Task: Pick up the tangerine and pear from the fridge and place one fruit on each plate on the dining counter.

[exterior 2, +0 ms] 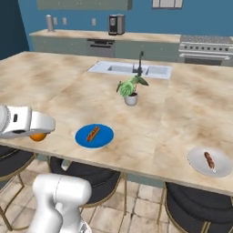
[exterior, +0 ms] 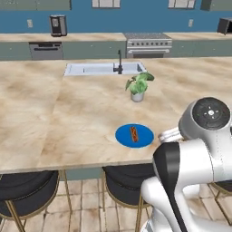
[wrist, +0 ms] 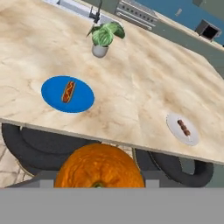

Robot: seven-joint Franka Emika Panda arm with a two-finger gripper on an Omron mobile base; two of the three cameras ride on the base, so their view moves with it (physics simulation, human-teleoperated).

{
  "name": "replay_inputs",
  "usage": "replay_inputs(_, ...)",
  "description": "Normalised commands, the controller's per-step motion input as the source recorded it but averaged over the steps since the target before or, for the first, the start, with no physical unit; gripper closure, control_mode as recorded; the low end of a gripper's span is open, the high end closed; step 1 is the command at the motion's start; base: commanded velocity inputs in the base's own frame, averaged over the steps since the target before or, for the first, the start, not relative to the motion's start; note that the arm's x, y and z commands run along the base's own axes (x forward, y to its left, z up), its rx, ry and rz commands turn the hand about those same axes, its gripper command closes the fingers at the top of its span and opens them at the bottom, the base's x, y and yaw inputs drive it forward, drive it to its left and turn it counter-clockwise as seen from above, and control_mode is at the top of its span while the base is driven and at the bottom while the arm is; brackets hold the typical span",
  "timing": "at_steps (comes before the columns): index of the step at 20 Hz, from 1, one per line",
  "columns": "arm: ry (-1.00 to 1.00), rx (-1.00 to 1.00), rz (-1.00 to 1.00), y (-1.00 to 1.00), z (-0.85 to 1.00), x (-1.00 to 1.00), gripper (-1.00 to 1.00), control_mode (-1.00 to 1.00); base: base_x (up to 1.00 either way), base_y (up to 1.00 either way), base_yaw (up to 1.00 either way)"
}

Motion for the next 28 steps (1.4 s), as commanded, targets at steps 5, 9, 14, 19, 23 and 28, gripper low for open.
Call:
replay_inputs(5, 0.00, 0.00, 0.00, 0.00, 0.00, 0.00, 1.00, 1.00, 0.98, 0.22, -0.30)
replay_inputs(9, 0.02, 0.06, -0.02, 0.02, -0.07, 0.50, 1.00, -1.00, 0.50, 0.10, -0.08)
replay_inputs(14, 0.05, 0.21, 0.00, 0.00, -0.33, 1.00, 1.00, -1.00, 0.00, 0.00, 0.00)
replay_inputs(19, 0.20, 0.17, 0.00, 0.00, -0.58, 1.00, 1.00, -1.00, 0.00, 0.00, 0.00)
replay_inputs(23, 0.25, 0.12, 0.00, 0.00, -0.55, 1.00, 1.00, -1.00, 0.00, 0.00, 0.00)
replay_inputs(28, 0.21, 0.12, 0.00, 0.00, -0.60, 0.84, 1.00, -1.00, 0.00, 0.00, 0.00)
